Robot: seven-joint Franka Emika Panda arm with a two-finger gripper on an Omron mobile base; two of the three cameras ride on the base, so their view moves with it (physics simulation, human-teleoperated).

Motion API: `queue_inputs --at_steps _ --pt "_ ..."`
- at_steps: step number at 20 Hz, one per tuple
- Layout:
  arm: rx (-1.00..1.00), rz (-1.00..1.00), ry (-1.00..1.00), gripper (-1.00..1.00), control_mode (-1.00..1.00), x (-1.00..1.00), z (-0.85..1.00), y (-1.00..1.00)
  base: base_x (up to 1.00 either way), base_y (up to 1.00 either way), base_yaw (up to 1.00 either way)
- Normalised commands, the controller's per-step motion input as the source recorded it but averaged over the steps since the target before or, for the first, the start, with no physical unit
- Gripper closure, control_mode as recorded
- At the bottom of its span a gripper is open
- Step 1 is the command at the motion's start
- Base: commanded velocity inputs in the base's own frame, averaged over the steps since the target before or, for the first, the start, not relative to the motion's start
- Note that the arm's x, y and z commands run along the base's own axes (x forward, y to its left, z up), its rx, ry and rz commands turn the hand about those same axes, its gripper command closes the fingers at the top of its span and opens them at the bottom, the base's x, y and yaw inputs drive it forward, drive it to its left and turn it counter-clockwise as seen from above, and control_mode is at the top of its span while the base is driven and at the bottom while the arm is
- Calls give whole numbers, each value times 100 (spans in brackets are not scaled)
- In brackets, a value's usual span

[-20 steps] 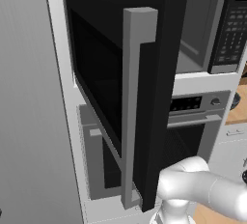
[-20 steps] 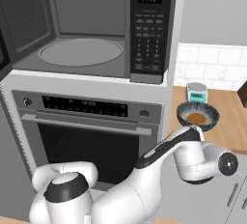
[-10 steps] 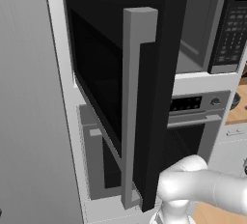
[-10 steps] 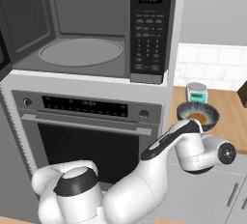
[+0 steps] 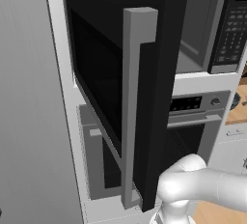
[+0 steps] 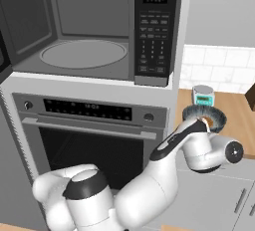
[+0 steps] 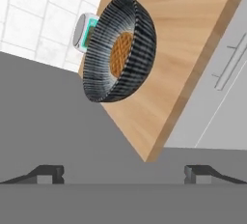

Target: Open the microwave, place the bowl with waffle inside the microwave, then close the microwave door and turn it on.

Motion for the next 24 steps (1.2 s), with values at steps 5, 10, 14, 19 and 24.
queue_inputs --at_steps 5,10,14,19,24 --pt "1 0 4 -100 -100 25 0 0 0 0 0" --pt "0 0 4 -100 -100 27 -1 -3 0 0 0" --pt "0 0 0 -100 -100 34 -14 -8 0 0 0" --pt "0 0 2 -100 -100 26 -3 -12 0 0 0" --pt "0 0 3 -100 -100 22 -9 -15 0 0 0"
